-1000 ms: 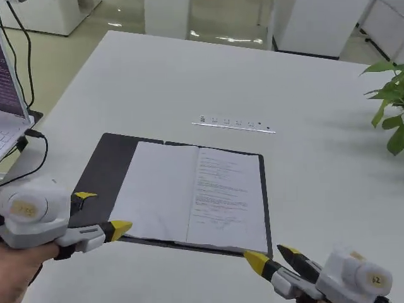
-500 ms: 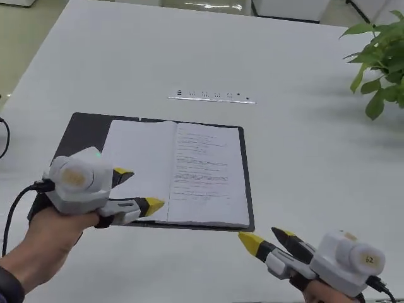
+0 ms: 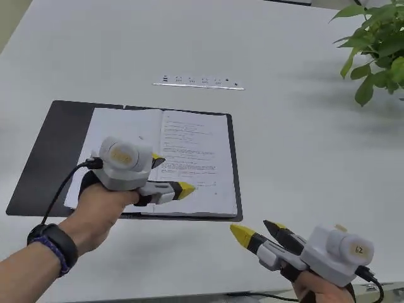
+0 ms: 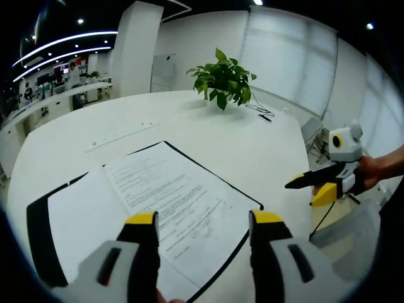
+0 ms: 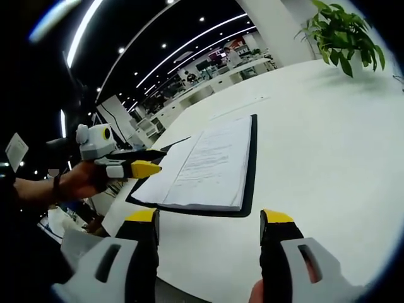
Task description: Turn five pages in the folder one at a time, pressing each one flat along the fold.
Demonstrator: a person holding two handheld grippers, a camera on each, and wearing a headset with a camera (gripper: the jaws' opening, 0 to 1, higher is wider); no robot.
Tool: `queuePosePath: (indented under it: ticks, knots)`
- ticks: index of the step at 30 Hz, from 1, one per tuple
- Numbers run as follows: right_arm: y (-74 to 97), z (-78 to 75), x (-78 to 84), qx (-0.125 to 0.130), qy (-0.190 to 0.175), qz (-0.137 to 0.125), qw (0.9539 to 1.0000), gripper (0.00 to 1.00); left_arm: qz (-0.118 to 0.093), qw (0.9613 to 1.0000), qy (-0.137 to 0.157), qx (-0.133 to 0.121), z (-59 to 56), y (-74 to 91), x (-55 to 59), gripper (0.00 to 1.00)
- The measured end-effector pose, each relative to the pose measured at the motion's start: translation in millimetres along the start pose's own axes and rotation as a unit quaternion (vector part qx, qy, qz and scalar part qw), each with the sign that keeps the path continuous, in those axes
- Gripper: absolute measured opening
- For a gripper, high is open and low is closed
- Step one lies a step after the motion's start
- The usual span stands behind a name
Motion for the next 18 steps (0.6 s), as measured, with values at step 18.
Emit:
queuePosePath:
  ticks: [18]
  knots:
    - [8.5,-11.4,5.0,0.008,-0.022,-0.001,0.9997,0.65,0.025,0.9996,-0.009,0.004,-35.3,-79.6,21.0,0.58]
Point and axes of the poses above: the centre of the closed fingertips' face, and the gripper's own axes: y roughly backward along the fingers, z roughly to its left, x roughly out of its underside, the point moved 8 cm from there along y, roughly backward along the fingers, and after that the axes turned 4 degrees about y, right-handed, at the moved point
